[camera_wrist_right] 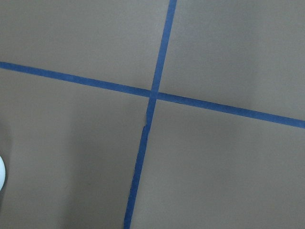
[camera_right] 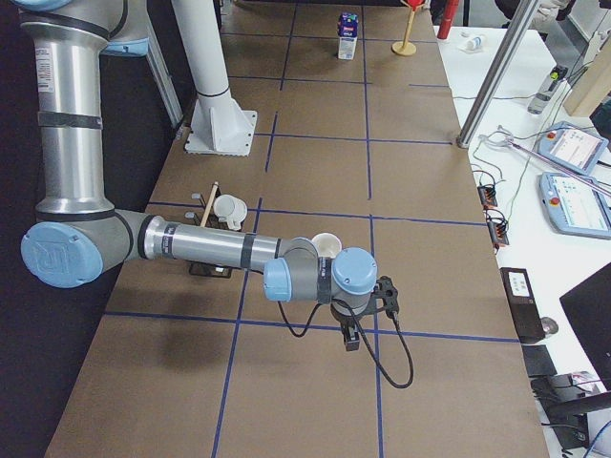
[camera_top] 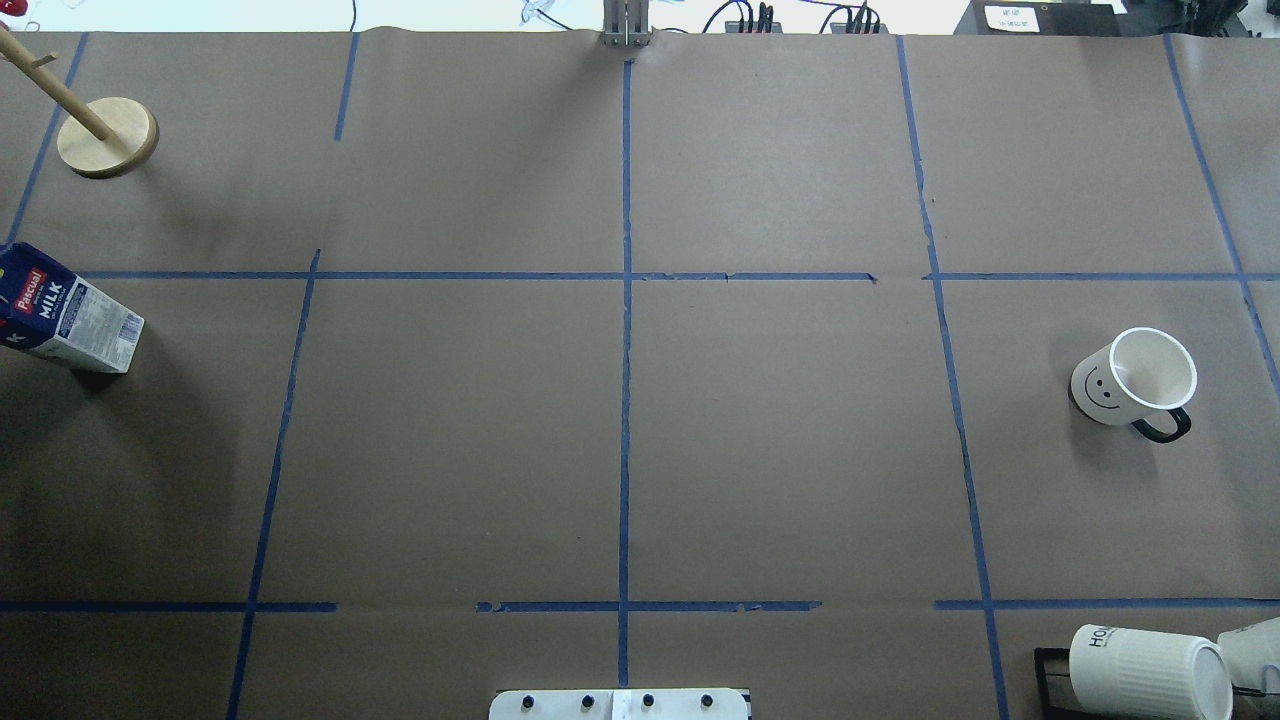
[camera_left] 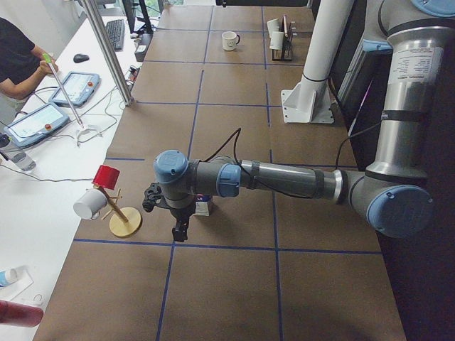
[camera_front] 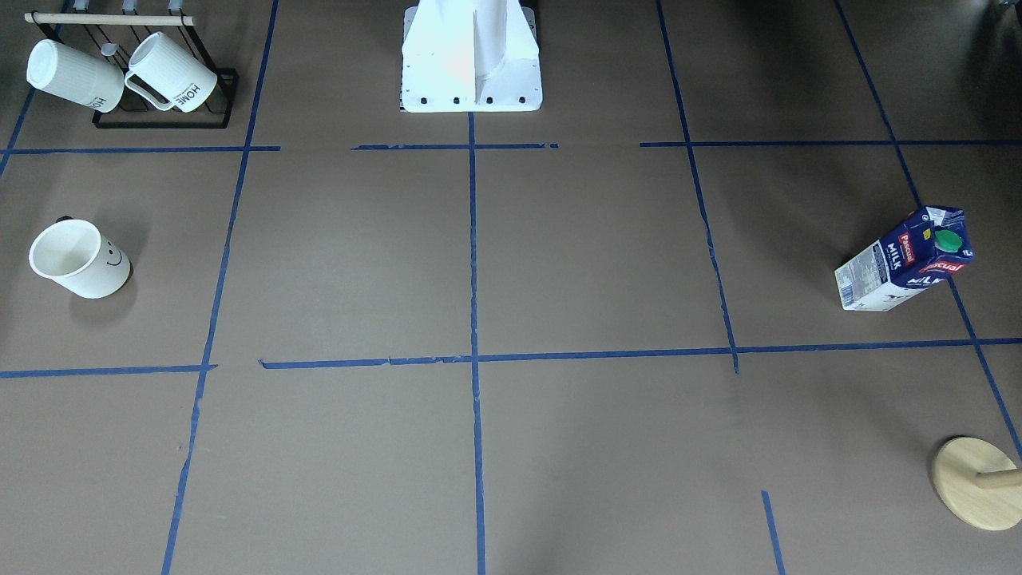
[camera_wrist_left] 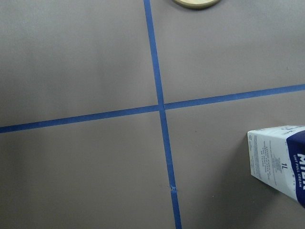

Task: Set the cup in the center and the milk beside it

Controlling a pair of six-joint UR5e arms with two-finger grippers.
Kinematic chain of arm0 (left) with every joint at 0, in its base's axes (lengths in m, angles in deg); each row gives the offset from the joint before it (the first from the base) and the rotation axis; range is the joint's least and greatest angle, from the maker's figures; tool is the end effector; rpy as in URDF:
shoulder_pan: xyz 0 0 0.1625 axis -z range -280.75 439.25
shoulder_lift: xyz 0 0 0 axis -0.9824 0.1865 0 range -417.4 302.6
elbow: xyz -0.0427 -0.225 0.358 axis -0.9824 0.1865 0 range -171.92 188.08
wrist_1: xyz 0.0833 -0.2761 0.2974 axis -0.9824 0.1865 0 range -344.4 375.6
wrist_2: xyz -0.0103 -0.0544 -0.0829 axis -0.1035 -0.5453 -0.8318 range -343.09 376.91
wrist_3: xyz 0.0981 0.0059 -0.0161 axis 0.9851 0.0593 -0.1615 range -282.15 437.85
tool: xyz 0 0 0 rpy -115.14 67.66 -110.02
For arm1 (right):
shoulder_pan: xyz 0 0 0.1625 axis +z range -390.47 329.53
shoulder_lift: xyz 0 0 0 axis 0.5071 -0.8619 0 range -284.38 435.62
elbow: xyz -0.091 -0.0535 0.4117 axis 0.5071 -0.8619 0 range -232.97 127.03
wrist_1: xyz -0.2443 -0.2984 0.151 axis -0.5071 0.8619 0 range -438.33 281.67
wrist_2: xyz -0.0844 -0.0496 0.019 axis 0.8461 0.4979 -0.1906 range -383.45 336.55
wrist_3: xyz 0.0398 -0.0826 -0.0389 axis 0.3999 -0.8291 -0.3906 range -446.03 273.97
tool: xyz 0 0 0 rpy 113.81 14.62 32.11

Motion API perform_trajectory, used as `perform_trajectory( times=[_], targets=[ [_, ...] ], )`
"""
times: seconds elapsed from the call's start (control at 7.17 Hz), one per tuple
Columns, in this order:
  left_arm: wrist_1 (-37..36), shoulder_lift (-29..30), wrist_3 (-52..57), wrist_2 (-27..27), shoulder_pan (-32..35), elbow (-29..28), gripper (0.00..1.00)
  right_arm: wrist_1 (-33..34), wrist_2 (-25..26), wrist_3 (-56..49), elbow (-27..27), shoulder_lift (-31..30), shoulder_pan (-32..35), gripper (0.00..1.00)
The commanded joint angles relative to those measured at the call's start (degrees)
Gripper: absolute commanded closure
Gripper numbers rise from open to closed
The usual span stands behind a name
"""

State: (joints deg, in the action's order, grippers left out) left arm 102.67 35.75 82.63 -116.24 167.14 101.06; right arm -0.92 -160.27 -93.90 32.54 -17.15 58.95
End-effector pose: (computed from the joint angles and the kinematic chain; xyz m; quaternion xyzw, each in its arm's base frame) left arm -0.0462 -0.5189 0.6120 0.0345 0.3669 0.0661 0.9273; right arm 0.0558 -0.4747 0.6952 0.0678 -0.3934 -0.0859 0.9129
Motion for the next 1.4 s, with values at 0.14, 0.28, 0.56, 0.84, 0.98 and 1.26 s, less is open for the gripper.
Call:
perform_trajectory(
  times=[0.14,0.28,0.56,0.84,0.98,1.26],
  targets=[
    [2.40,-0.94,-0.12,-0.08,-0.09,0.54,0.00,-6.75,-6.79,20.74,8.03,-2.85,-8.51,0.01],
    [2.40,-0.95,-0.12,-0.08,-0.09,0.63,0.00,-6.75,-3.05,28.79,13.41,-3.29,-13.87,0.02],
    [2.40,-0.95,-0.21,-0.08,-0.09,0.54,0.00,-6.93,0.68,37.97,16.45,-3.64,-21.53,0.02],
    [2.40,-0.86,-0.21,-0.08,-1.05,0.37,0.00,-6.93,5.21,38.89,15.93,-3.73,-26.03,0.02],
    [2.40,-0.60,-0.21,-0.08,-1.41,0.28,0.00,-6.93,6.81,38.81,14.79,-3.56,-26.66,0.02],
    [2.40,-0.33,-1.78,-0.08,-1.41,0.63,0.00,-7.02,8.14,38.72,12.33,-2.07,-27.98,0.03]
  ],
)
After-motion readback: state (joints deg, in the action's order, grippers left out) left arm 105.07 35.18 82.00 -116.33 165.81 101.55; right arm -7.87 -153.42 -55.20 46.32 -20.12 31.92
